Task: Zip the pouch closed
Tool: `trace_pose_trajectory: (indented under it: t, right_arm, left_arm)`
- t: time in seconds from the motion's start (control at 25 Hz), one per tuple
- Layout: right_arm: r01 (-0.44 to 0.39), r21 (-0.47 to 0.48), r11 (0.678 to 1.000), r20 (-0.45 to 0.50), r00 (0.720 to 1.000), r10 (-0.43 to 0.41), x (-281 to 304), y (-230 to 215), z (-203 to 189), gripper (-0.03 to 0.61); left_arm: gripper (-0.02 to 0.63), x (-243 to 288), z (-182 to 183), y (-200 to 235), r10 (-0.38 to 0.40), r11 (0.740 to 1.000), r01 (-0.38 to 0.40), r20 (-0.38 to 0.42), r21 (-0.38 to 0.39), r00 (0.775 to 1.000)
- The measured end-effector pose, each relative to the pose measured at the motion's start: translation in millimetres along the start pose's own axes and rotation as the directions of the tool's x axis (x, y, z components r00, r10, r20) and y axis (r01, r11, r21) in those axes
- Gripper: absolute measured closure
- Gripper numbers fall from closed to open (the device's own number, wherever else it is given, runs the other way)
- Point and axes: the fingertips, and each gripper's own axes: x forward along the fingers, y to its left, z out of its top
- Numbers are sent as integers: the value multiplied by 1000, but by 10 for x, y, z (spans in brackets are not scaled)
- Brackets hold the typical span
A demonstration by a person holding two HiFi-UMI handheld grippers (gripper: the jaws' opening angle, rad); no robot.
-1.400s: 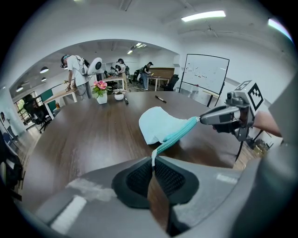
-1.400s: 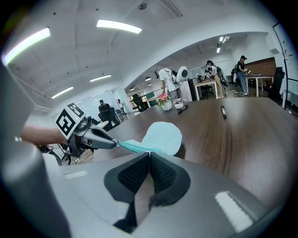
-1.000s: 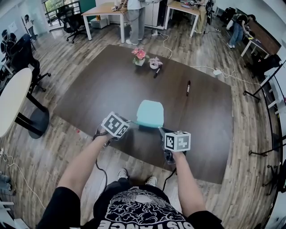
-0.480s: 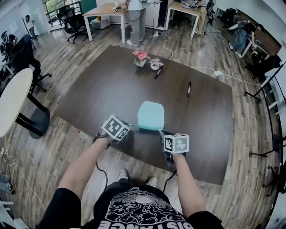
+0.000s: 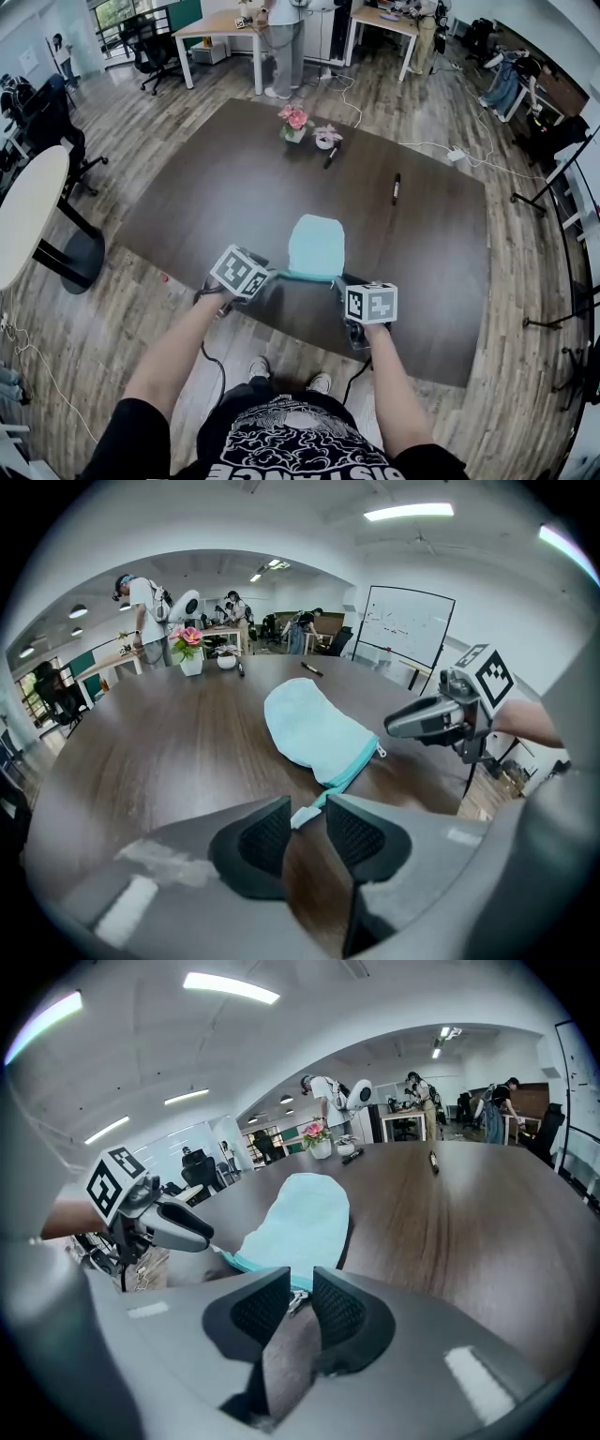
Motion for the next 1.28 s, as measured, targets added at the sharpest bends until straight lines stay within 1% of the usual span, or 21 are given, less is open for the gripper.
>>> trace_pose_trajectory:
  t: [0.2,0.36,0.48,0.68,0.76,0.88,0.96,1.16,1.28]
  right_arm:
    - [3,-13,1000,38,999,-3,-89,22,163,505]
    - [21,-24,999,83,996,-19,-211,6,361,505]
    - [33,-32,999,124,992,-29,-338,-11,541,505]
    - [56,-33,998,199,979,-49,-565,-26,825,506]
    - [73,-39,997,225,972,-63,-664,-31,930,512]
    - [103,-58,993,264,961,-84,-823,-21,1083,518]
    - [122,-67,990,295,951,-97,-940,-14,1176,529]
    - [174,-82,981,367,921,-133,-1212,-2,1407,559]
    - [205,-89,975,416,897,-150,-1356,36,1520,577]
  left_arm:
    - [483,-106,225,-17,7,1000,-7,68,-2,998]
    - [483,-215,476,-27,5,1000,-3,146,-11,989]
    - [483,-309,687,-38,7,1000,-3,207,-21,978]
    - [485,-450,1044,-148,16,1000,-14,307,-9,952]
    - [485,-501,1175,-225,12,1000,-9,347,-9,938]
    - [485,-614,1373,-340,2,1000,2,415,-10,910]
    - [489,-705,1485,-384,5,1000,-4,452,-2,892]
    - [514,-947,1711,-392,19,1000,-28,531,9,847]
    - [540,-1034,1808,-425,19,998,-46,562,33,827]
